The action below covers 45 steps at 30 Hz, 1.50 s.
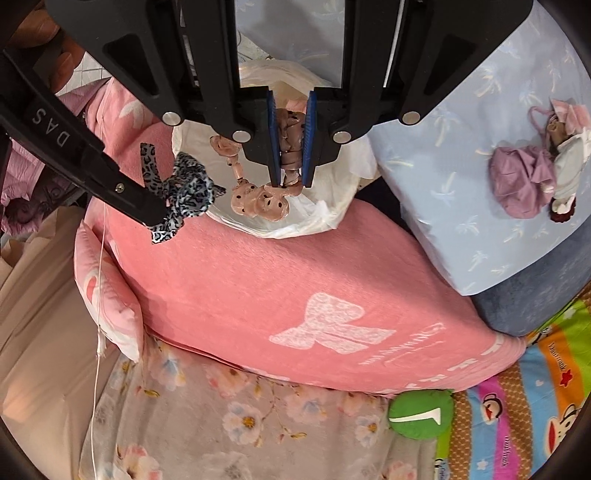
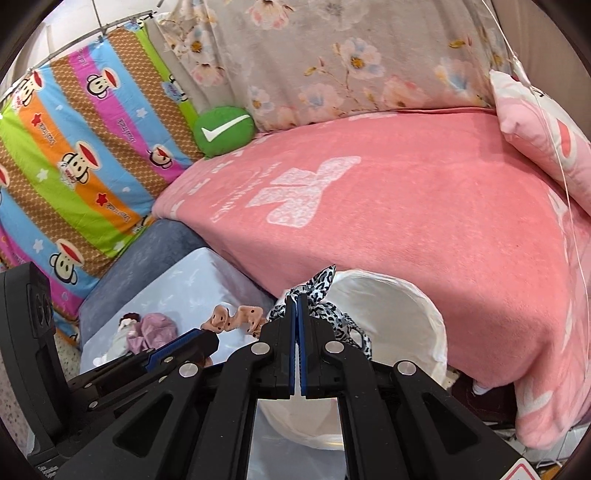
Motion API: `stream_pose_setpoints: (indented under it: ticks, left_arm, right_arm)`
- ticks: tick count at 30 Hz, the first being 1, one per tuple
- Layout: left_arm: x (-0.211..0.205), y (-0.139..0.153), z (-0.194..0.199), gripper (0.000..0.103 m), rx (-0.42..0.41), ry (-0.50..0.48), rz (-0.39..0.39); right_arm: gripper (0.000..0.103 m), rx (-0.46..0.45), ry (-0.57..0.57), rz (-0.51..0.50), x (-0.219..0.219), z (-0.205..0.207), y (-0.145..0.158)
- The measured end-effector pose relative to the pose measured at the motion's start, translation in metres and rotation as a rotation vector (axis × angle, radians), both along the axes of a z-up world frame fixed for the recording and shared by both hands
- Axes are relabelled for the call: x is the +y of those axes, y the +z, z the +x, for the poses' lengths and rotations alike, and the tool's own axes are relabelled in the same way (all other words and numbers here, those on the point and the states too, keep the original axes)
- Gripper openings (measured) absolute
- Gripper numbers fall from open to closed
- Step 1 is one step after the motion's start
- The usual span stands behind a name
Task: Collect trash
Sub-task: 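Open both grippers over the bin to drop the strap and scrunchie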
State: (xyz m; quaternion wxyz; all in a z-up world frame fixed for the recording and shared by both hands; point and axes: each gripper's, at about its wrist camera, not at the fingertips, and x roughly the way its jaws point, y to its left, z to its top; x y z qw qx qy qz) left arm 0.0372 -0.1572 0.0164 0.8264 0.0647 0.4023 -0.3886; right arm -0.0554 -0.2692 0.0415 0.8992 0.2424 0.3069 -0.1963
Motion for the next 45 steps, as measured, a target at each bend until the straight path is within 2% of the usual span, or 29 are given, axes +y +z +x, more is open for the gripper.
stream_pose_setpoints:
  ticks: [10, 18, 21, 24, 25, 26, 30, 45]
  left_arm:
    - [-0.025, -0.031, -0.005, 0.012, 0.022, -0.051, 0.082]
    - [-0.027, -0.037, -0.005, 0.015, 0.039, -0.039, 0.091]
    - [-0.024, -0.037, -0.002, 0.03, 0.046, -0.023, 0.088]
    - [-0.022, -0.036, 0.0, 0.058, 0.037, -0.003, 0.079]
    - [-0.02, -0.035, 0.0, 0.063, 0.03, 0.006, 0.075]
    - [-0.02, -0.034, 0.001, 0.064, 0.028, 0.01, 0.073]
    - [-0.017, -0.036, 0.007, 0.064, 0.044, 0.02, 0.074]
    - [0.022, -0.029, 0.021, 0.064, 0.039, 0.11, 0.04]
  right_arm:
    - [0.001, 0.026, -0.055, 0.037, -0.008, -0.002, -0.026]
    - [0.001, 0.032, -0.045, 0.033, -0.014, 0.005, -0.025]
    - [0.002, 0.034, -0.036, 0.04, -0.015, 0.01, -0.026]
    - [0.007, 0.034, -0.029, 0.037, -0.015, 0.013, -0.028]
    - [0.007, 0.034, -0.03, 0.035, -0.015, 0.013, -0.028]
    - [0.007, 0.034, -0.031, 0.04, -0.015, 0.013, -0.029]
    - [0.019, 0.032, -0.046, 0.058, -0.018, 0.013, -0.031]
    - [0.023, 0.063, 0.0, 0.043, -0.002, 0.02, -0.034]
